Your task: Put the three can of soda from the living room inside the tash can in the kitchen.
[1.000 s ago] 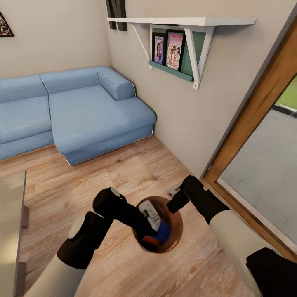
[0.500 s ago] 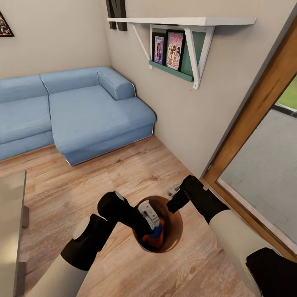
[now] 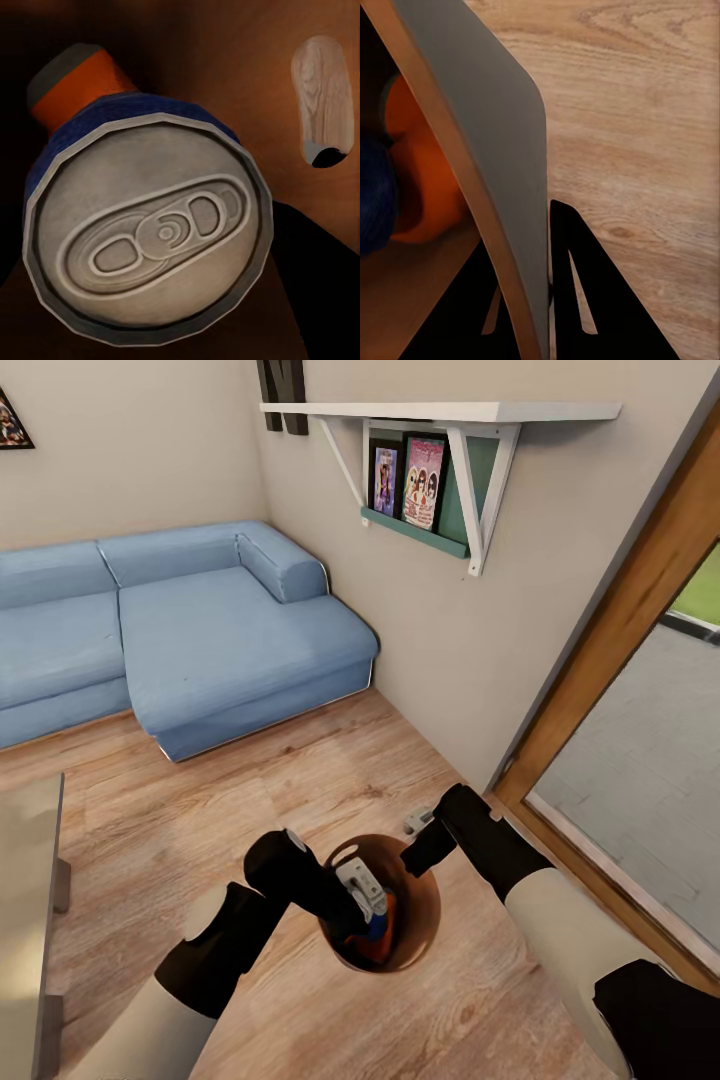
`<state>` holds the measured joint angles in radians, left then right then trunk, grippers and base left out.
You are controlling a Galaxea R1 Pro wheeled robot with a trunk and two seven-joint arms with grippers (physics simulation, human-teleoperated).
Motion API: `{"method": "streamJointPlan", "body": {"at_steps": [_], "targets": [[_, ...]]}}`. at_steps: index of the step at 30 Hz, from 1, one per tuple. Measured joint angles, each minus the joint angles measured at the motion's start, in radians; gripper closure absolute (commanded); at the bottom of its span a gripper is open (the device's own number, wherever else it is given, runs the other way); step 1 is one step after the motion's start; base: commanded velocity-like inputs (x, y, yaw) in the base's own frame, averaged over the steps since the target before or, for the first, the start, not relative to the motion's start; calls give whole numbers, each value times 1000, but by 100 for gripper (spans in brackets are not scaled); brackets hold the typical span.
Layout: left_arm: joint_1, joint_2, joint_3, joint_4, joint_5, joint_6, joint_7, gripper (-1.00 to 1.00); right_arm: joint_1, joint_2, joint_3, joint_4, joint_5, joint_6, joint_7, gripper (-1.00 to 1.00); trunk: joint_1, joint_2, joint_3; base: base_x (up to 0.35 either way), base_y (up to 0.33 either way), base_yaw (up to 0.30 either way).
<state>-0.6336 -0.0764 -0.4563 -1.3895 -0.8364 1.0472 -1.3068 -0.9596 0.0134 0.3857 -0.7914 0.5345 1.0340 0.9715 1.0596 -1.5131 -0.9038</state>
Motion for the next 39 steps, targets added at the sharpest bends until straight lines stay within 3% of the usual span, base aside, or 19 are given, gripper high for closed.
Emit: {"method": "streamJointPlan", "body": {"at_steps": [4, 5, 18, 22, 27, 28, 29, 30, 32, 33, 35, 37, 39], "targets": [[0, -2, -2, 9, 1, 0, 5, 100, 0, 0, 0, 0, -3, 2, 0, 100, 0, 0, 0, 0, 0, 0], [0, -2, -2, 9, 1, 0, 5, -100, 0, 0, 0, 0, -2, 1, -1, 100, 0, 0, 0, 0, 0, 0], [-1, 0, 1, -6, 5, 0, 2, -100, 0, -2, 0, 0, -2, 1, -1, 100, 0, 0, 0, 0, 0, 0], [-2, 7, 7, -92, 10, 0, -16, -100, 0, -3, -2, 1, -1, 0, -1, 100, 0, 0, 0, 0, 0, 0], [0, 20, 33, -177, 11, 0, -174, -100, 0, -5, -4, 4, -3, 2, -1, 100, 0, 0, 0, 0, 0, 0], [2, 34, 91, -191, 12, 0, -240, -100, 0, -7, -5, 6, -4, 2, 0, 100, 0, 0, 0, 0, 0, 0], [3, 41, 122, -194, 14, 0, -256, -100, 0, -8, -5, 7, -1, 1, 0, 100, 0, 0, 0, 0, 0, 0], [3, 55, 183, -198, 22, 0, -264, -100, 1, -9, -6, 8, 0, 0, -1, 100, 0, 0, 0, 0, 0, 0], [3, 95, 312, -203, 87, -38, -264, -100, 1, -12, -6, 9, 1, 0, 0, 100, 0, 0, 0, 0, 0, 0], [3, 109, 342, -203, 114, -46, -264, -100, 1, -13, -7, 9, 1, -1, 0, 100, 0, 0, 0, 0, 0, 0], [2, 191, 434, -204, 233, -63, -264, -100, 0, -15, -7, 9, -2, 1, 0, 100, 0, 0, 0, 0, 0, 0], [2, 240, 485, -204, 302, -68, -264, -100, 0, -16, -7, 9, -3, 1, 1, 100, 0, 0, 0, 0, 0, 0], [3, 325, 596, -203, 431, -73, -264, -100, 0, -17, -8, 9, -4, 1, 1, 100, 0, 0, 0, 0, 0, 0]]}}
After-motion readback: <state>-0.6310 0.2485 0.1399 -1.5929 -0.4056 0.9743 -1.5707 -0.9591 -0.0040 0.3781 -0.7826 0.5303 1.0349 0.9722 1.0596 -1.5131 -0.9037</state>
